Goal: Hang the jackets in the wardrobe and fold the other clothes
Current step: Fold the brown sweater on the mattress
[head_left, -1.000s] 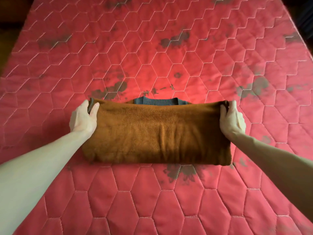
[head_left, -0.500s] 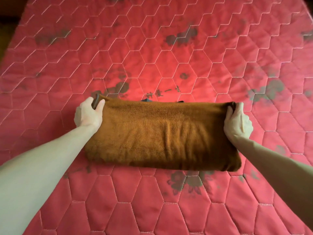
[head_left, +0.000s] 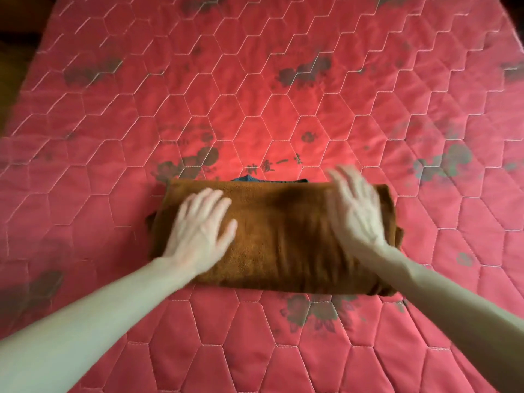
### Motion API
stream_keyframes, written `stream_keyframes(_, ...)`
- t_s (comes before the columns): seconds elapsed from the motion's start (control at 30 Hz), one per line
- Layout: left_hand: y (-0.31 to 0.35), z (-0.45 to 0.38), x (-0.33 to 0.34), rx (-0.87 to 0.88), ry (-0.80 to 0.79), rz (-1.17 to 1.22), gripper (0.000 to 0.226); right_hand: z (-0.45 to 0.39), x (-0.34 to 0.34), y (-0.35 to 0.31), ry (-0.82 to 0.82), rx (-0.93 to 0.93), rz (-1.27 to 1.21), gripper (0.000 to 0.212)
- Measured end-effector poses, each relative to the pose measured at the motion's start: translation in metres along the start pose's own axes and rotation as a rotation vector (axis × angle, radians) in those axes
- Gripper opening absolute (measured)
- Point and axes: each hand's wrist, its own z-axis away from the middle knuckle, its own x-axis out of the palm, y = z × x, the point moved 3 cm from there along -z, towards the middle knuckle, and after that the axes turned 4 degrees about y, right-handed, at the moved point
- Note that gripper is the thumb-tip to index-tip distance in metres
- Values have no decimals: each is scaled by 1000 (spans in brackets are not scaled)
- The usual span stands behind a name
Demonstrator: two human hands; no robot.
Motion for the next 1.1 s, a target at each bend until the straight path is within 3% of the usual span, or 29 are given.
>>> stream_keyframes(0.1,26,10,30,23,-155,-40,71,9,32,-57,-223,-233,43,58)
stream_keyframes(0.2,19,0,49,-67,-213,-71,79,19,65,-55,-352,-210,121,65)
stream_keyframes(0.53,-33,-28,47,-95,-201,-11,74,20,47,23,-187,223,151,68)
stream_keyframes(0.8,-80,24,26,-189,-128,4,71,42,26,51,-191,264,175,71)
stream_keyframes(0.9,-54,18,23,-176,-114,-45,72,45,23,13,-157,297,124,71)
stream_keyframes(1.0,-10,24,32,-112,-148,26,71,73,29,-22,-213,104,154,71)
stream_keyframes(1.1,-8,38,41,-78,-135,-15,71,100,19,10,-163,238,201,75)
